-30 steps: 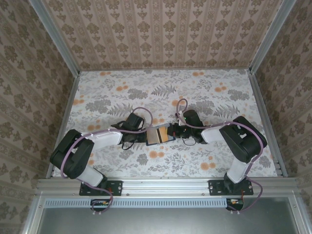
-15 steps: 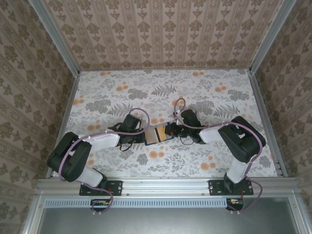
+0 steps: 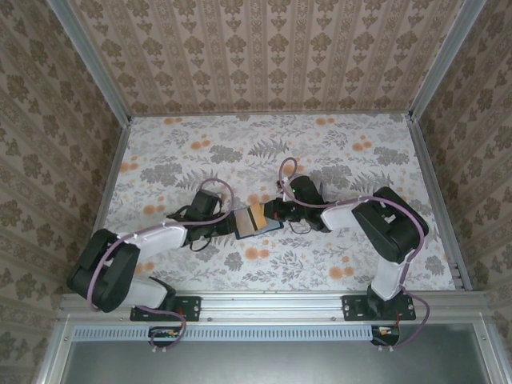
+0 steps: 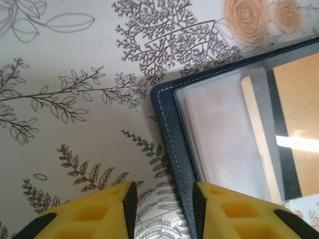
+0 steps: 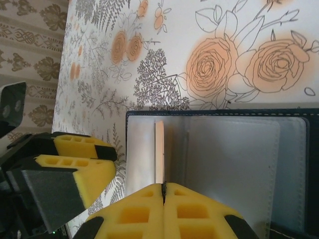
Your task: Put the credit cards into the card holder
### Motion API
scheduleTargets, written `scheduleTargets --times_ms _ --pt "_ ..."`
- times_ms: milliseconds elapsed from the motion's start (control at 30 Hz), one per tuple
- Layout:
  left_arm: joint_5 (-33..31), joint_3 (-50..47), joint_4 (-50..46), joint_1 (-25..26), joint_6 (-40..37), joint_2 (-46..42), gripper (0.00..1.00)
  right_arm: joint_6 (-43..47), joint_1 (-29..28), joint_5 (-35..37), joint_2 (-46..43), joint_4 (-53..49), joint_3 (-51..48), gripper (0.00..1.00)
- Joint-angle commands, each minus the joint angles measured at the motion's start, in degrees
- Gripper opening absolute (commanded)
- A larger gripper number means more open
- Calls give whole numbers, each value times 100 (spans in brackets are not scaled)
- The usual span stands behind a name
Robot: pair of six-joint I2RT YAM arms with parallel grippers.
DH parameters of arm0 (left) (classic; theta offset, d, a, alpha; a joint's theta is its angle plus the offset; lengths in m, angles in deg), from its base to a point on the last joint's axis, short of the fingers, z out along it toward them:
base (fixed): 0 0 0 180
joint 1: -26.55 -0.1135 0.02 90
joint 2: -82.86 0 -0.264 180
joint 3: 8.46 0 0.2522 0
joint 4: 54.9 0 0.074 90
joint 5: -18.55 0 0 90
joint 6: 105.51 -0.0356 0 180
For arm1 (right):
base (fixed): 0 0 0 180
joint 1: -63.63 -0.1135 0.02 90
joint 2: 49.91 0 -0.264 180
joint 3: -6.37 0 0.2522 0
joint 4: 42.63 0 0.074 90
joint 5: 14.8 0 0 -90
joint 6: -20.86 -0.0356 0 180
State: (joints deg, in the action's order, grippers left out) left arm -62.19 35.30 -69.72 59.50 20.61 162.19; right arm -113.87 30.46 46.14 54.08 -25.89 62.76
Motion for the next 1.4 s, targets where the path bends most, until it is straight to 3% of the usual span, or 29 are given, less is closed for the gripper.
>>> scheduleTargets --times_ms 0,233,633,767,1000,1267,1367 --pt "73 115 112 -17 69 265 36 -7 -23 -155 140 -72 149 0" --pt "-140 253 -70 45 -37 460 26 -496 -70 -25 221 110 43 0" --pt "-206 39 -123 -195 -59 236 13 -1017 -646 1067 222 247 -9 2" --pt "124 -205 154 -437 234 189 11 -1325 -911 1561 256 299 -41 1" --pt "321 -619 739 -405 556 245 10 -1980 -1224 2751 241 199 -60 0" --pt "420 -752 1104 -290 735 391 9 -2178 -1446 3192 139 261 -61 0" --pt "426 -732 1093 -273 775 390 8 -2225 -1539 2934 109 80 63 8"
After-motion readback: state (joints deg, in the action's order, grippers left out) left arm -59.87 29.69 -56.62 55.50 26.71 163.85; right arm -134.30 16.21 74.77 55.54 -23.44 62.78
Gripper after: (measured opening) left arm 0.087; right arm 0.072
